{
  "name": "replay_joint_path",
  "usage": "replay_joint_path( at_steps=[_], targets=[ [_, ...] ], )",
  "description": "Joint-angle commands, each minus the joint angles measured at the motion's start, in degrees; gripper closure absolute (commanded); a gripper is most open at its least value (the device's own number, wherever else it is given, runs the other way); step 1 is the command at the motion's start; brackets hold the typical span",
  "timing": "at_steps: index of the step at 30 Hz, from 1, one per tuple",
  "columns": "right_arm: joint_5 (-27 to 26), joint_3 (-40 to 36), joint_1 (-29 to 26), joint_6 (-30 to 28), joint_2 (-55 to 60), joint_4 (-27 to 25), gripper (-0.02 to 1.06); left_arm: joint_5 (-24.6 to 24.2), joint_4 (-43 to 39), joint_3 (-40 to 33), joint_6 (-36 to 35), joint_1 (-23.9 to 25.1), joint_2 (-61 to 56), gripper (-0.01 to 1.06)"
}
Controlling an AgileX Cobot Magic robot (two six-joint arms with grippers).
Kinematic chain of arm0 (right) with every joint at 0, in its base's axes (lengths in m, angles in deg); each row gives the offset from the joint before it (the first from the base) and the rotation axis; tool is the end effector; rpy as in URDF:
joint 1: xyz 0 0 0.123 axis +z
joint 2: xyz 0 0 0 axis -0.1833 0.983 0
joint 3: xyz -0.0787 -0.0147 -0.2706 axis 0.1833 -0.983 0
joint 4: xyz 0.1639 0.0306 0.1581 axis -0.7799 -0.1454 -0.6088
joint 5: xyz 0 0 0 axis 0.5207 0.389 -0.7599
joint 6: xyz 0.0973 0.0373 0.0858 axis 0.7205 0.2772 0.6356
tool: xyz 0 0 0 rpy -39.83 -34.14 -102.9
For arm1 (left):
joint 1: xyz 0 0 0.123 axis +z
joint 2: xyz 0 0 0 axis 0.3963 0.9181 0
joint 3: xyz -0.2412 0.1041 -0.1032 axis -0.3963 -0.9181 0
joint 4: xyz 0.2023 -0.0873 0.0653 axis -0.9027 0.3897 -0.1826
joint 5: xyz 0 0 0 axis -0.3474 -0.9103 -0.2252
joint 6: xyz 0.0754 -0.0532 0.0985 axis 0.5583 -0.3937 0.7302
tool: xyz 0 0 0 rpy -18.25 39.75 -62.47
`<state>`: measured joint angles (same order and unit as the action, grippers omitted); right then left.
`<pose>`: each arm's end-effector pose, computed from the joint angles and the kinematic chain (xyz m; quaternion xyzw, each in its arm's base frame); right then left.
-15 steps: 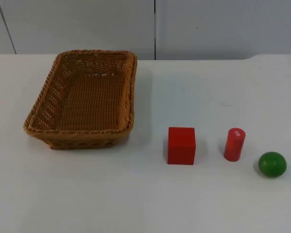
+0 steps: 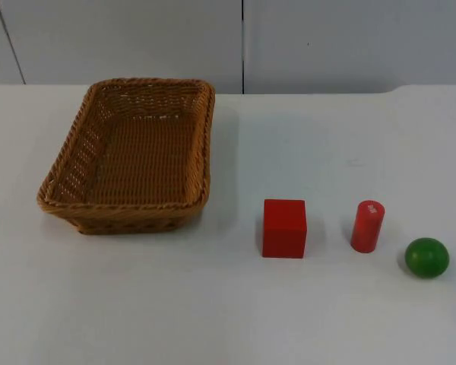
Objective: Pick up the basket with the left hand and place the object to the left of the red cylinder into the basket with the right hand.
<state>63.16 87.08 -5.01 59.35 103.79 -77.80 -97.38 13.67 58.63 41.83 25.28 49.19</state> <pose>0.0721 0.0156 0.2936 -0.0180 0.8819 0.0719 0.4657 0.0607 0.0011 0.2687 -0.0002 0.9051 0.0107 0.4250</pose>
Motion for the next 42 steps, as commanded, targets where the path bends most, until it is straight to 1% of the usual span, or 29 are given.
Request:
replay_joint_path(
  at_steps=[1,4,7,8,13,14,19,24,27,29,33,34,38,39,42],
  targets=[
    [-2.3,1.2,-0.3,-0.6,3.4,-0.2,-0.01,2.4,1.0,1.5,-0.3,0.0,4.3,0.0],
    [-4.0,1.8,-0.3,-0.6,7.7,-0.2,-0.01,4.8,2.3,2.5,-0.3,0.0,8.4,0.0],
    [-7.5,2.3,-0.3,-0.9,14.2,-0.2,-0.01,8.4,5.1,4.3,-0.3,0.0,14.6,0.0],
    [-7.5,2.3,-0.3,-0.9,14.2,-0.2,-0.01,8.4,5.1,4.3,-0.3,0.0,14.6,0.0],
    [-9.4,2.3,-0.3,-1.9,22.2,0.3,-0.01,12.6,7.7,6.2,0.2,0.0,24.9,0.0],
    [-9.4,2.3,-0.3,-1.9,22.2,0.3,-0.01,12.6,7.7,6.2,0.2,0.0,24.9,0.0],
    [-10.0,2.3,-0.3,-2.2,29.6,1.4,-0.01,14.5,8.1,6.6,2.3,0.0,34.6,0.0],
    [-10.0,2.3,-0.3,-2.2,32.3,1.3,-0.01,16.0,8.1,6.6,2.8,0.0,39.6,0.0],
    [-10.0,2.3,-0.3,-2.2,33.6,1.3,-0.01,18.5,8.2,6.9,3.6,0.0,44.7,0.0],
    [-10.1,2.3,-0.3,-2.2,33.5,1.3,-0.01,18.5,8.2,7.5,3.6,0.0,46.1,0.0],
    [-11.0,2.3,-0.3,-2.2,33.5,1.3,-0.01,18.0,8.2,11.9,3.7,0.0,53.4,0.0],
    [-11.0,2.3,-0.3,-2.2,33.5,1.3,-0.01,18.0,8.2,11.9,3.7,0.0,53.4,0.0],
    [-11.7,2.3,-0.3,-2.2,33.5,1.3,-0.01,18.1,8.2,18.1,4.2,0.0,62.0,0.0],
    [-11.7,2.3,-0.3,-2.2,33.5,1.3,-0.01,18.1,8.2,18.1,4.2,0.0,62.0,0.0],
    [-12.2,2.3,-0.3,-2.2,33.5,1.3,-0.01,17.9,8.8,24.4,5.6,0.0,70.2,0.0]
  ],
)
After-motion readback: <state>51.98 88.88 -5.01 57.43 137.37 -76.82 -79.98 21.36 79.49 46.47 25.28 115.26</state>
